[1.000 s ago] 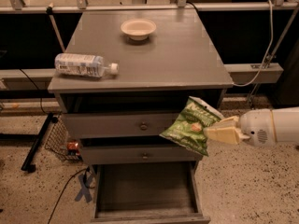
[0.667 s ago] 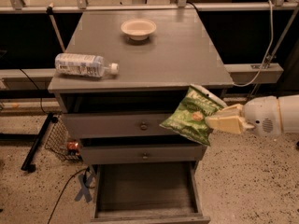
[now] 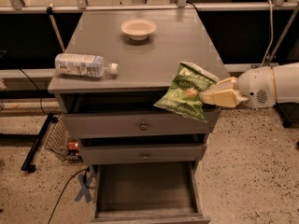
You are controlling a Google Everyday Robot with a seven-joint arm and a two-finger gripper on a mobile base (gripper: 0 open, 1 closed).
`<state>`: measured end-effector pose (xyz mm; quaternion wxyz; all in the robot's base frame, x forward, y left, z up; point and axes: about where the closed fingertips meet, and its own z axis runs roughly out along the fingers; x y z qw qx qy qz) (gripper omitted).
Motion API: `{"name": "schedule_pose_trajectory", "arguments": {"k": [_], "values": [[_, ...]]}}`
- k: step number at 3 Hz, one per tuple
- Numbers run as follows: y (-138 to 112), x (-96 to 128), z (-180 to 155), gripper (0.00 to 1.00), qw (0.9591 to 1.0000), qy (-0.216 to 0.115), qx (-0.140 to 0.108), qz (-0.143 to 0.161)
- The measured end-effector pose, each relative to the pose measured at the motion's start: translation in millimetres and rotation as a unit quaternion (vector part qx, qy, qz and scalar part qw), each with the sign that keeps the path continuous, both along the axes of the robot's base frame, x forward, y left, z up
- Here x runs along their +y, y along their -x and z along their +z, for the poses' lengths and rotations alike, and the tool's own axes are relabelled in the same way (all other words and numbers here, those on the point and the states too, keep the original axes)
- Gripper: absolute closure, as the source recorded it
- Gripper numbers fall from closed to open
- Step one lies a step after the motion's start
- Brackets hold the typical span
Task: Pick green jalapeno chip bag from bottom drawer and place on counter
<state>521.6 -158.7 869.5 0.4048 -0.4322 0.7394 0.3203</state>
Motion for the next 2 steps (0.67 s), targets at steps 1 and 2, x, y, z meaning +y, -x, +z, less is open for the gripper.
{"name": "schedule_pose_trajectory", "arguments": {"k": [1,2], "values": [[-11.6,5.5,12.3,1.0,0.9998,0.008,-0.015,0.011],[-28.1,12.1,31.8,1.0,0.999,0.018,-0.033,0.024]]}}
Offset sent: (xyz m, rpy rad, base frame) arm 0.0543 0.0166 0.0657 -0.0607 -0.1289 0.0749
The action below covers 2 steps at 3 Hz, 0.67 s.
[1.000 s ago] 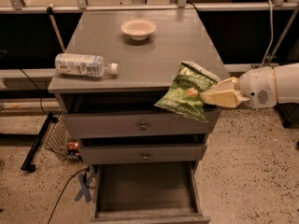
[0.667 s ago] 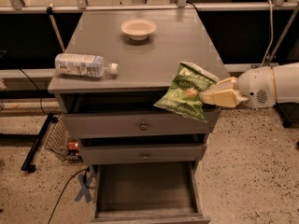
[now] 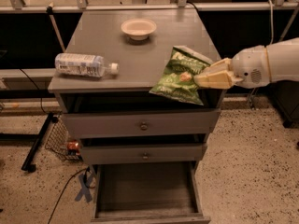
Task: Pick green jalapeno chip bag from bottom drawer and place on counter
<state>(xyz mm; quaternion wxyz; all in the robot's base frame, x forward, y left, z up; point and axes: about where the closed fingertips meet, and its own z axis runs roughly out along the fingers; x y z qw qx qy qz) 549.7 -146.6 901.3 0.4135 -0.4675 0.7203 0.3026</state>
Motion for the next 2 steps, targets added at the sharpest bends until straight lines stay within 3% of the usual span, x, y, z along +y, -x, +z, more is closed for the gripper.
{"name": "schedule_pose_trajectory", "arguments": {"k": [1,2], "values": [[-23.1,3.7,16.7,1.0,0.9998,0.009,-0.015,0.006],[-59.9,-1.3,29.0,1.0,0.9994,0.01,-0.031,-0.015]]}}
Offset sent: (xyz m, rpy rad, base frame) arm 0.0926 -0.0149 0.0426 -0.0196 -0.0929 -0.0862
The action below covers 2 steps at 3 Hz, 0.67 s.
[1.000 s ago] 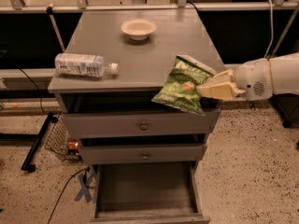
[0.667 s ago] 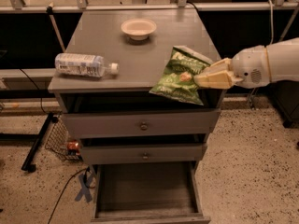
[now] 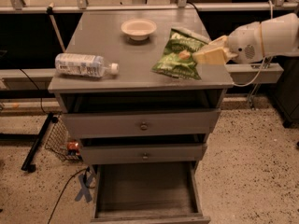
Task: Pick green jalapeno chip bag from bottom drawer and place on counter
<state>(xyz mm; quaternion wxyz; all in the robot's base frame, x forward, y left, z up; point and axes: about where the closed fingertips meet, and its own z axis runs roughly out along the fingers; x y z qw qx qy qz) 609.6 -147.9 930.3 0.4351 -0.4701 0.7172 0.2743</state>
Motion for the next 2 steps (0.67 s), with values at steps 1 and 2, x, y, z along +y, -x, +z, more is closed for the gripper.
{"name": "schedule_pose_trajectory", "arguments": {"k": [1,2], "values": [[-26.4,-4.7,5.7,1.0,0.9997,-0.002,-0.012,-0.023],[-52.5,-7.1,5.9,1.0,0.9988,-0.003,-0.016,-0.045]]}}
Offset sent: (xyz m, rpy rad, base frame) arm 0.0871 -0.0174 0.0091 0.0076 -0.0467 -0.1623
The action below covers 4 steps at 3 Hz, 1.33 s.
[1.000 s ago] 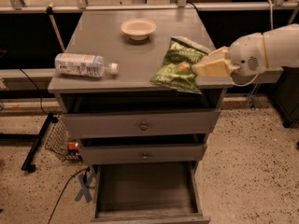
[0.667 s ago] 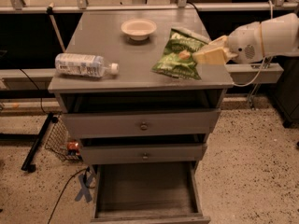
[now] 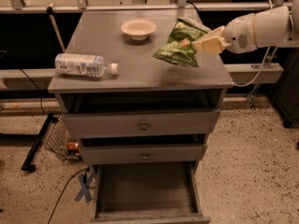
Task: Pick green jalapeno chip bag from bottom drawer and place on counter
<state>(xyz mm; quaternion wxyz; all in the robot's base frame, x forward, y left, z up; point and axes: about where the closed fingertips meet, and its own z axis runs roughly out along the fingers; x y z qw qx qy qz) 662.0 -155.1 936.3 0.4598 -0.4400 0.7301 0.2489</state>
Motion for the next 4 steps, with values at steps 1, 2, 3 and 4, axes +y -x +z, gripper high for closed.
{"name": "schedule_pose_trajectory", "arguments": {"k": [1,2,3,4], "values": [[-31.9,-1.2,-10.6,1.0,0.9996,0.002,0.003,-0.029],[-55.0,2.8,-25.1,1.0,0.999,0.009,0.011,-0.043],[-54.6,5.9,-26.2,0.82,0.9991,0.008,0.012,-0.04],[-54.9,8.7,-27.8,0.59,0.9992,0.008,0.013,-0.037]]}}
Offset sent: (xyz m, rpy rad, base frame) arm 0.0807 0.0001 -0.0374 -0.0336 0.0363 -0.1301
